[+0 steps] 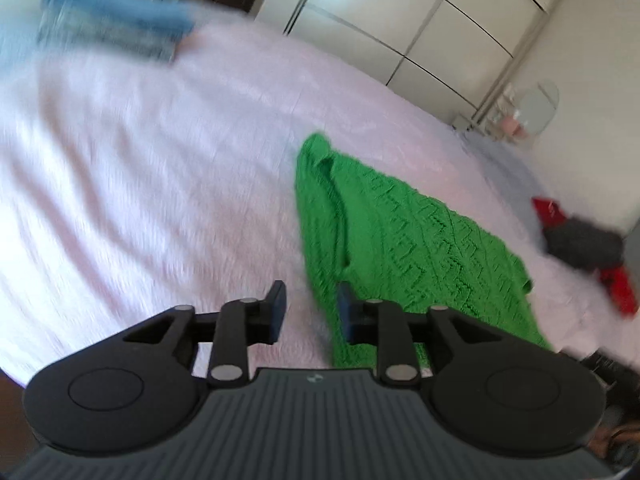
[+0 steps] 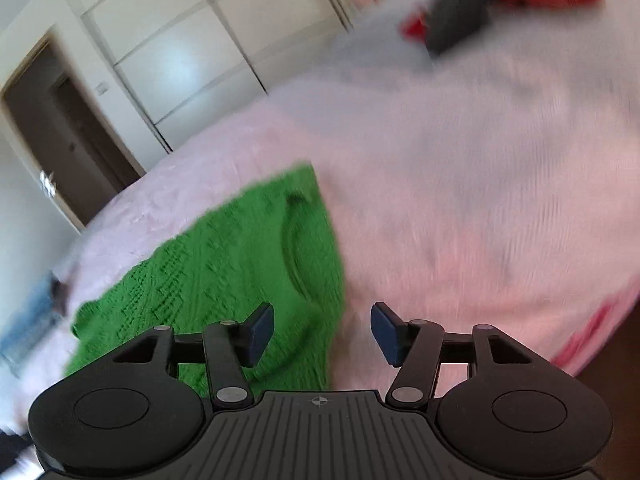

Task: Fold clothes
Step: 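Lay the folded vest down and open both grippers, then move both open grippers to the folded edge of the green vest, then grasp the vest edge with the left gripper while the right gripper grasps it too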

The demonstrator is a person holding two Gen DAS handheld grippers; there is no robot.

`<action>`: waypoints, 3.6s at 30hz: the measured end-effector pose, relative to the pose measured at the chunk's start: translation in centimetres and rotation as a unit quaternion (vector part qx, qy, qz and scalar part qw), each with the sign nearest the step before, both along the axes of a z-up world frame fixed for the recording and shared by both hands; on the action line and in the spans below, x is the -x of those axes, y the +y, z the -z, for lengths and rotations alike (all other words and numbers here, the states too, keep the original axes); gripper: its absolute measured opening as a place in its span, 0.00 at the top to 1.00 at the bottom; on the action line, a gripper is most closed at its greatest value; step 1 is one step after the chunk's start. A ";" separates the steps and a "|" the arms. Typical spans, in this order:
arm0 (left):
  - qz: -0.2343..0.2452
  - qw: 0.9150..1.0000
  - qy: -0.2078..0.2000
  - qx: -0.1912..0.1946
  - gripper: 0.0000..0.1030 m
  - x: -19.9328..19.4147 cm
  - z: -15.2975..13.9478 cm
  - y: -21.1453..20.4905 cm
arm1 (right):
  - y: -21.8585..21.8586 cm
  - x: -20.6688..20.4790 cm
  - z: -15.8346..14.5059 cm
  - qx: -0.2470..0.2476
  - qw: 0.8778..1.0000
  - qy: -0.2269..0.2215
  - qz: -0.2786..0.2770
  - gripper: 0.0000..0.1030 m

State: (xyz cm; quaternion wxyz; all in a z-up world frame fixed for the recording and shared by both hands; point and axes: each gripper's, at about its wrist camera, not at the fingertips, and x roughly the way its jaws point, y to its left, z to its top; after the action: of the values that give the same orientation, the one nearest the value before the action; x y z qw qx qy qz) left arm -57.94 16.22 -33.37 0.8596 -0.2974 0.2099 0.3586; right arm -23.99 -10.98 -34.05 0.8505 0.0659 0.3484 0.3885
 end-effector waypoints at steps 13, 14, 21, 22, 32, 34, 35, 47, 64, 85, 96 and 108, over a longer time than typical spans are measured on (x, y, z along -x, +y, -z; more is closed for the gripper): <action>0.050 0.985 0.157 -0.050 0.70 -6.9 1.3 -4.5 | 4.6 4.7 2.1 0.104 0.990 -0.055 -0.075 0.44; 0.047 0.983 0.166 -0.057 0.69 -6.8 1.1 -5.0 | 4.5 5.0 1.7 0.108 0.990 -0.053 -0.074 0.39; 0.039 0.977 0.187 -0.096 0.60 -6.5 -0.9 -8.3 | 4.0 7.2 0.3 0.128 0.986 -0.052 -0.090 0.14; 0.039 0.976 0.189 -0.101 0.60 -6.4 -1.2 -8.8 | 4.0 7.5 0.3 0.130 0.986 -0.048 -0.093 0.14; 0.032 0.974 0.187 -0.127 0.54 -4.8 -2.6 -11.8 | 3.0 9.1 -0.2 0.139 0.986 -0.041 -0.088 0.14; 0.030 0.974 0.184 -0.128 0.54 -4.4 -2.8 -12.1 | 2.7 9.5 -0.5 0.139 0.985 -0.046 -0.090 0.14; 0.029 0.974 0.182 -0.128 0.54 -4.2 -2.9 -12.3 | 2.6 9.7 -0.6 0.139 0.985 -0.048 -0.091 0.14; 0.036 0.983 0.116 -0.135 0.48 -1.8 -5.4 -13.2 | 1.6 11.6 -2.8 0.136 0.983 -0.079 -0.098 0.14; 0.091 0.988 0.078 -0.098 0.60 -5.0 -4.2 -7.7 | -3.3 3.0 -0.4 -0.029 0.995 0.089 -0.022 0.14; 0.139 0.988 0.066 -0.011 0.84 -8.1 2.5 1.0 | -1.2 -6.5 8.3 -0.220 0.927 0.304 0.000 0.51; 0.144 0.988 0.048 0.003 0.84 -7.9 3.3 1.5 | 0.9 -5.8 7.3 -0.183 0.944 0.273 -0.009 0.77; 0.142 0.989 -0.005 0.042 0.85 -6.6 2.9 3.1 | 8.6 0.4 -1.4 0.134 0.990 0.004 -0.033 0.83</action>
State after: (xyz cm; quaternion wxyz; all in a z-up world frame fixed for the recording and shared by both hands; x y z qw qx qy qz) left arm -51.33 19.29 -36.30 0.8896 -0.3019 0.2611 0.2221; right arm -24.40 -2.37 -32.69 0.8370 -0.0589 0.4025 0.3661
